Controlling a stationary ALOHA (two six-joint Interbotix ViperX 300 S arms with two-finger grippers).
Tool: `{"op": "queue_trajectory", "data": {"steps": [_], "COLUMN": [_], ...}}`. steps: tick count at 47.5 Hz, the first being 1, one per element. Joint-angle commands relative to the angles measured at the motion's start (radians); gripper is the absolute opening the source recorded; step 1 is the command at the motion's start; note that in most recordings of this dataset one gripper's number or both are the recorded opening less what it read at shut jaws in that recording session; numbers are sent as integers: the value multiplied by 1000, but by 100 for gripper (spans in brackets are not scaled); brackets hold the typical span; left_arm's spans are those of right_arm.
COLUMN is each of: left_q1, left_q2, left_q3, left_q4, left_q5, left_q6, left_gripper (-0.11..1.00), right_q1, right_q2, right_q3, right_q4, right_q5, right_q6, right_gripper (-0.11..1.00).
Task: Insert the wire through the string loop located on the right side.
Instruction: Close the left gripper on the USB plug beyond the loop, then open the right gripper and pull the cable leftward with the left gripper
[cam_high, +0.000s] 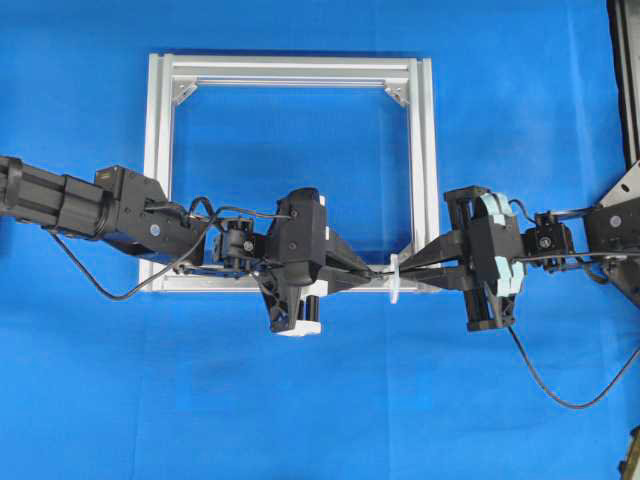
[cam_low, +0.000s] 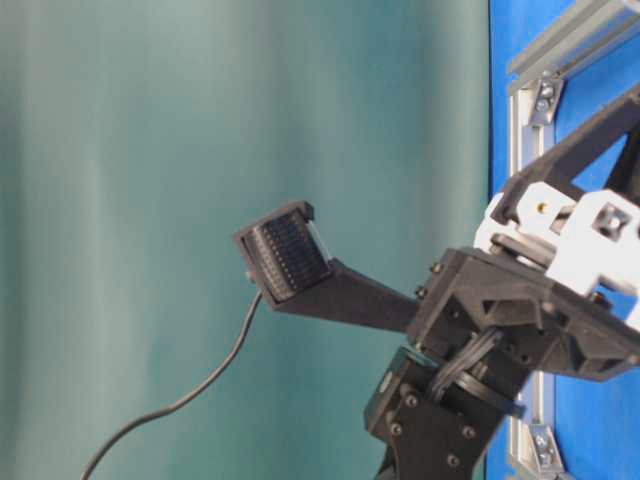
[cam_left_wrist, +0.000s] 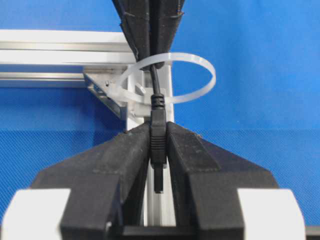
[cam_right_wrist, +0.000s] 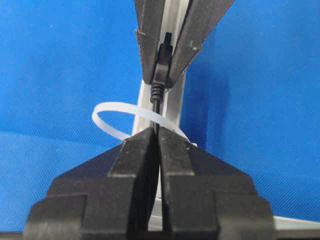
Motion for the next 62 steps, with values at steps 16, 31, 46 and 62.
{"op": "queue_trajectory", "data": {"steps": [16, 31, 46, 62], "left_q1": [2, 2, 2, 0], "left_q2": [-20, -23, -29, -181], "left_q3": [-23, -23, -20, 144], "left_q4": [0, 0, 0, 0], "left_q5": [-2, -2, -2, 3], "left_q6": [2, 2, 3, 5], "left_gripper": [8, 8, 8, 8], "right_q1": [2, 2, 2, 0], "right_q2": [-9, -14, -14, -15], "right_q3": [-14, -14, -15, -15], "right_q4": [-3, -2, -2, -3], "right_q5": [25, 60, 60, 60], "right_q6": [-2, 0, 0, -5], "right_gripper": [-2, 75, 93, 93]}}
